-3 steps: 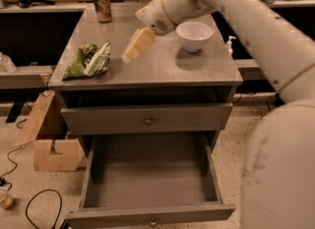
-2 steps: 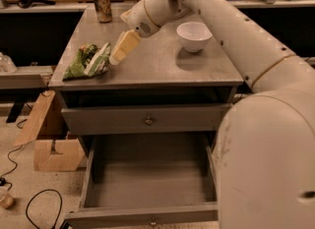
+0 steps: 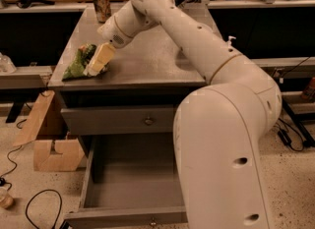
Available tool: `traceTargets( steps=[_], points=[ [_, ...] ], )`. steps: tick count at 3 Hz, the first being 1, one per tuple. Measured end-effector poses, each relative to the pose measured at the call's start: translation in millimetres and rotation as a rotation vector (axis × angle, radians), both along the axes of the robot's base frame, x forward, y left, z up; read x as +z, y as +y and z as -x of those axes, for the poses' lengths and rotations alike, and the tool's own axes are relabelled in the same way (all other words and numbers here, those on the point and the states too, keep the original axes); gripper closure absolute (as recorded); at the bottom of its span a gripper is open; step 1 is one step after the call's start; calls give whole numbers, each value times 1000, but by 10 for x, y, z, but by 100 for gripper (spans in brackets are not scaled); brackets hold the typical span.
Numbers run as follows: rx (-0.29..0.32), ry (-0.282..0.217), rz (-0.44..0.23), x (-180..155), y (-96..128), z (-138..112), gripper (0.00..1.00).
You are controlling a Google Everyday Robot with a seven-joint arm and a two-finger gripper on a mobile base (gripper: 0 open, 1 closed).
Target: Place green jalapeno chip bag into middle drawer
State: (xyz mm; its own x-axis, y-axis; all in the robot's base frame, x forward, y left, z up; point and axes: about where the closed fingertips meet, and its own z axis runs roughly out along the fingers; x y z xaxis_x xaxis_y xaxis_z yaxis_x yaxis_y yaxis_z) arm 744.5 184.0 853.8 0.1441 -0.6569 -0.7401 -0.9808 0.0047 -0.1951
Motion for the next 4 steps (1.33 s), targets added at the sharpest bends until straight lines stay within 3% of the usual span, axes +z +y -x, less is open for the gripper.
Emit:
traceTargets(
  steps=[2,4],
  points=[
    [4,1,25,-162,161,-46,48],
    [6,16,-82,24,102,-28,94]
  ],
)
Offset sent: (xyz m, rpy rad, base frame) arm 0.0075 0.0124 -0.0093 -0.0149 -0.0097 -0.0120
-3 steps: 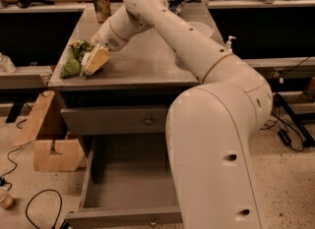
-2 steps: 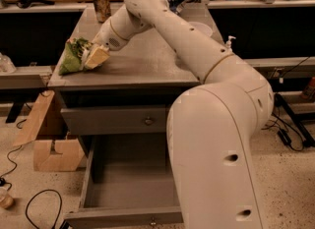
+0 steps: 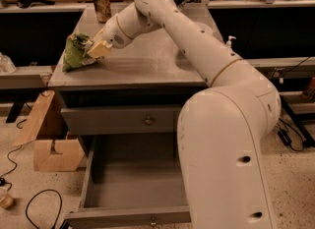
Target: Place green jalapeno chip bag into middle drawer
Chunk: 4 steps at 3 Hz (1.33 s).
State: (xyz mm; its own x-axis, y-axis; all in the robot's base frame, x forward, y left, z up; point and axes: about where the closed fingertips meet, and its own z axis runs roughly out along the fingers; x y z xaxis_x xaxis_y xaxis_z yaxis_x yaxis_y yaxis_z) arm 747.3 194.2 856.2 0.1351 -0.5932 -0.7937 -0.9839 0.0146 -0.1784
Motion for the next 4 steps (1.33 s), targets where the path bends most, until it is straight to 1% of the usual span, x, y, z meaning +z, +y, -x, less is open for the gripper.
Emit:
traceTargets(
  steps=[1,2,3,4],
  points=[
    [-17,2,-44,155,-261,64,100],
    [-6,-14,-42,385,-742,358,100],
    [55,-20,-14,618,-1186,867,100],
    [135,-25,10,796,-1527,1477,100]
  ],
)
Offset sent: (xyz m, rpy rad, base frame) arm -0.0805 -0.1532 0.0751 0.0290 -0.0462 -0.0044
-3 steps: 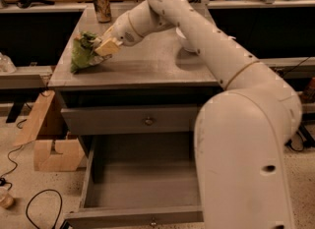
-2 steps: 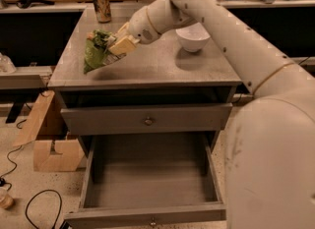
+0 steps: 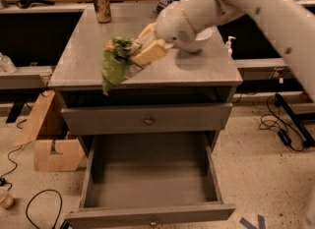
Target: Place green jalapeno chip bag into middle drawer
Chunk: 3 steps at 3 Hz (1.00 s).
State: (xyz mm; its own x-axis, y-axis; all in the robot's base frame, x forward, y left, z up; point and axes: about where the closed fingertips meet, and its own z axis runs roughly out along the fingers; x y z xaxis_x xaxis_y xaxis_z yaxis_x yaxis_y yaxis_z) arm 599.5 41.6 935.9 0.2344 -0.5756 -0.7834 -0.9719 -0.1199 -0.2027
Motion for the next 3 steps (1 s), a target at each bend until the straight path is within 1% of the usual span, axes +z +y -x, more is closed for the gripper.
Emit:
traceTargets(
  steps=[1,2,3],
  points=[
    [48,13,32,-50,-354,647,100],
    [48,13,32,-50,-353,647,100],
    [23,46,11,-297,-318,655,100]
  ],
)
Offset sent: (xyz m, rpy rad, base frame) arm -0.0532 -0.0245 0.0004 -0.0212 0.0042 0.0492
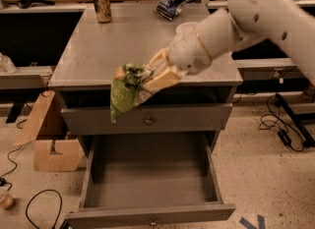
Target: Place green jalapeno chip bag into middle drawer
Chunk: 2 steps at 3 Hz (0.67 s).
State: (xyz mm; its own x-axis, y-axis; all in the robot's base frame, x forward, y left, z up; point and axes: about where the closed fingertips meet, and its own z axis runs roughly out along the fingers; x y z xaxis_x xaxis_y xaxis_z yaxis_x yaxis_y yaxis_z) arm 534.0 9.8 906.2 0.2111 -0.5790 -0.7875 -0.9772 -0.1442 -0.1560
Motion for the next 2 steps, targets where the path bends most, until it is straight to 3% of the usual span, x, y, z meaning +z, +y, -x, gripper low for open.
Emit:
traceTargets(
  steps=[1,2],
  points=[
    [-140,77,-116,-685,-70,188,100],
    [-258,157,-150,-1399,-178,360,100]
  ],
)
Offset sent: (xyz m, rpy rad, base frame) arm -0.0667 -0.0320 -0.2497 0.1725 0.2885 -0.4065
